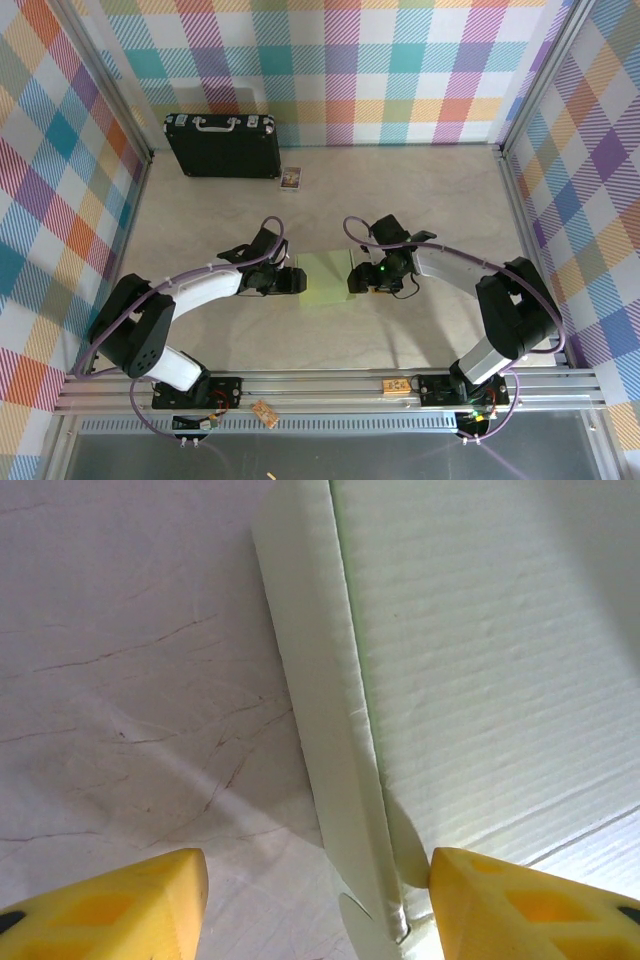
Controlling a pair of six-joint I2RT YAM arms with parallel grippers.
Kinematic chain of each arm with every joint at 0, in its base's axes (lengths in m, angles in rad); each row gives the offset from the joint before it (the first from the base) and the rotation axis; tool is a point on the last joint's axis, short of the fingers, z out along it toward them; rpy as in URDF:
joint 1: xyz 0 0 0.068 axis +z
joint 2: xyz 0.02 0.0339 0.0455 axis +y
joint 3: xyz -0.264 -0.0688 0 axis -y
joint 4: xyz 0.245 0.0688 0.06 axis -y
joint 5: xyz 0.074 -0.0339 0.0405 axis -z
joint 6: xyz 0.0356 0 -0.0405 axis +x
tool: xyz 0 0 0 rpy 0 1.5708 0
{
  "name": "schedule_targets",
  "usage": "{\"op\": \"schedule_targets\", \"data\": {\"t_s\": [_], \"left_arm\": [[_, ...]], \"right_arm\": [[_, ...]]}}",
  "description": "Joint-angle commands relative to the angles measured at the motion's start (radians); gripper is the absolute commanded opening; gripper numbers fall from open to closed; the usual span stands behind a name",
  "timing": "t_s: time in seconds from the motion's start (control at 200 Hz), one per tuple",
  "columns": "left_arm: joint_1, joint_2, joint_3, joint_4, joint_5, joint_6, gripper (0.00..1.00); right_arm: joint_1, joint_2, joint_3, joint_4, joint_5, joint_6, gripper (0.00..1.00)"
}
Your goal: Fold the paper box
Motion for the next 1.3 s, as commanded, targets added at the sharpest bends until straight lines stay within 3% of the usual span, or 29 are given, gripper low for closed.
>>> {"op": "schedule_targets", "data": {"t_s": [0.0,0.095,0.175,0.43,0.875,1.295], "left_arm": [[0.016,0.027,-0.001,-0.015,0.015,0.02,0.59],[0.018,0.041,0.007,-0.013,0.032,0.023,0.58],[0.02,0.048,0.005,-0.01,0.031,0.023,0.58],[0.027,0.055,0.0,-0.004,0.048,0.025,0.57],[0.035,0.055,-0.005,-0.004,0.062,0.03,0.56],[0.038,0.062,-0.009,-0.004,0.071,0.03,0.55]], "right_arm": [[-0.005,-0.029,0.033,-0.04,0.012,-0.041,0.63],[-0.004,-0.033,0.028,-0.038,-0.042,-0.064,0.61],[-0.004,-0.06,0.0,-0.019,-0.016,-0.058,0.59],[-0.004,-0.046,-0.036,0.028,-0.115,-0.019,0.4],[-0.002,0.026,-0.03,0.044,-0.111,-0.02,0.22],[-0.003,0.043,-0.015,0.056,-0.097,-0.026,0.2]]}}
